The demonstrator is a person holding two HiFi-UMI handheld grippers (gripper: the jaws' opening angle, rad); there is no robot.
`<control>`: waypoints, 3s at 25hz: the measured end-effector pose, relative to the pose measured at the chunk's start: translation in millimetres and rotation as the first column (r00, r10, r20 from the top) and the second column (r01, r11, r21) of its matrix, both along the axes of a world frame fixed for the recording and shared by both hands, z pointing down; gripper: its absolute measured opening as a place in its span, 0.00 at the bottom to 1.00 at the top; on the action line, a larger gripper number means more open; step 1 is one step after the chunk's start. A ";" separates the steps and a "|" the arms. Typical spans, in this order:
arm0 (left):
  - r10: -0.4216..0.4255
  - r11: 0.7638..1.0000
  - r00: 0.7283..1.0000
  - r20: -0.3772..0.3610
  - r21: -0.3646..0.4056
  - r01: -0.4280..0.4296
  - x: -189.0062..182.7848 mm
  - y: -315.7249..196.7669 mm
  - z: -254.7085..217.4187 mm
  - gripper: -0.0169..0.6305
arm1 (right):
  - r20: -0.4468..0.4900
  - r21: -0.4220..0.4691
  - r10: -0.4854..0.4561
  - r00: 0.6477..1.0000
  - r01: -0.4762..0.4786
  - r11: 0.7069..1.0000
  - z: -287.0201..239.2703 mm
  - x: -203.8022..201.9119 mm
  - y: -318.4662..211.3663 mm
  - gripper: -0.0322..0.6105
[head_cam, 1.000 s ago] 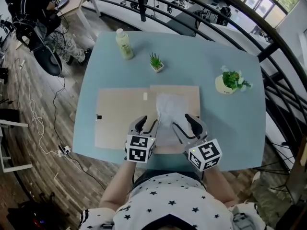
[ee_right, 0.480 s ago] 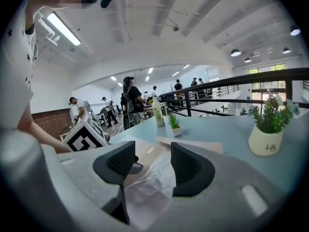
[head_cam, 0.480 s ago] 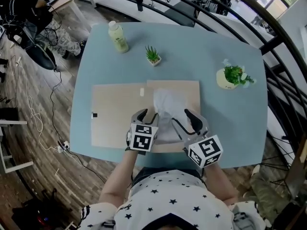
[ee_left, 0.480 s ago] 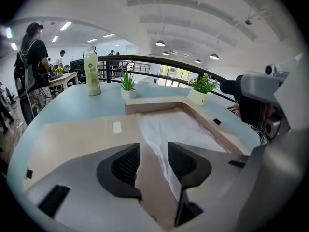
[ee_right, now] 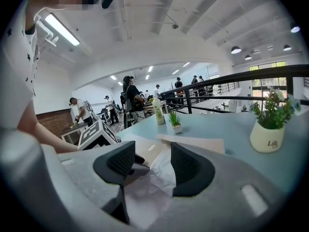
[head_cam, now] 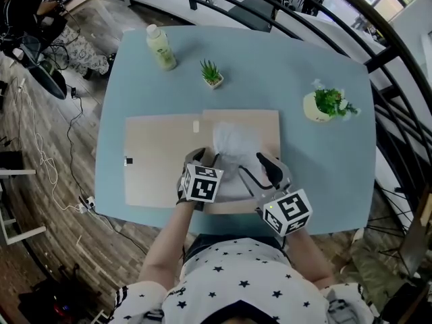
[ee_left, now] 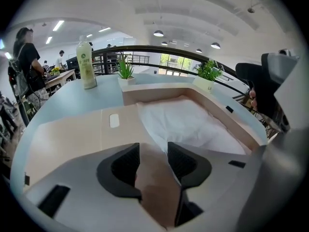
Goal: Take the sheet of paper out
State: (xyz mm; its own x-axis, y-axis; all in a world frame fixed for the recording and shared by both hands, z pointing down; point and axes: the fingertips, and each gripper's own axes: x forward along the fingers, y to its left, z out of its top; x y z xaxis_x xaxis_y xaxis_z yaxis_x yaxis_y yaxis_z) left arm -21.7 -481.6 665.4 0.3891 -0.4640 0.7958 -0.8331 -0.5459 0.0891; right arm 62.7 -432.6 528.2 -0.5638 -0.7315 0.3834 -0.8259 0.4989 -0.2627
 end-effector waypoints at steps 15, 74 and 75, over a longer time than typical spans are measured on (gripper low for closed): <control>-0.009 1.000 0.999 0.031 0.014 0.008 -3.8 -4.2 5.9 0.27 | 0.002 0.005 -0.004 1.000 0.004 1.000 -2.4 -7.6 -2.5 0.40; -0.203 0.908 0.974 -0.099 0.354 0.225 -101.7 92.6 -138.9 0.03 | -0.003 0.167 0.017 1.000 -0.016 0.986 -54.8 -35.9 147.9 0.40; -0.203 0.903 0.973 -0.109 0.363 0.229 -101.8 98.5 -143.2 0.03 | -0.002 0.171 0.018 1.000 -0.017 0.985 -55.0 -36.3 154.2 0.40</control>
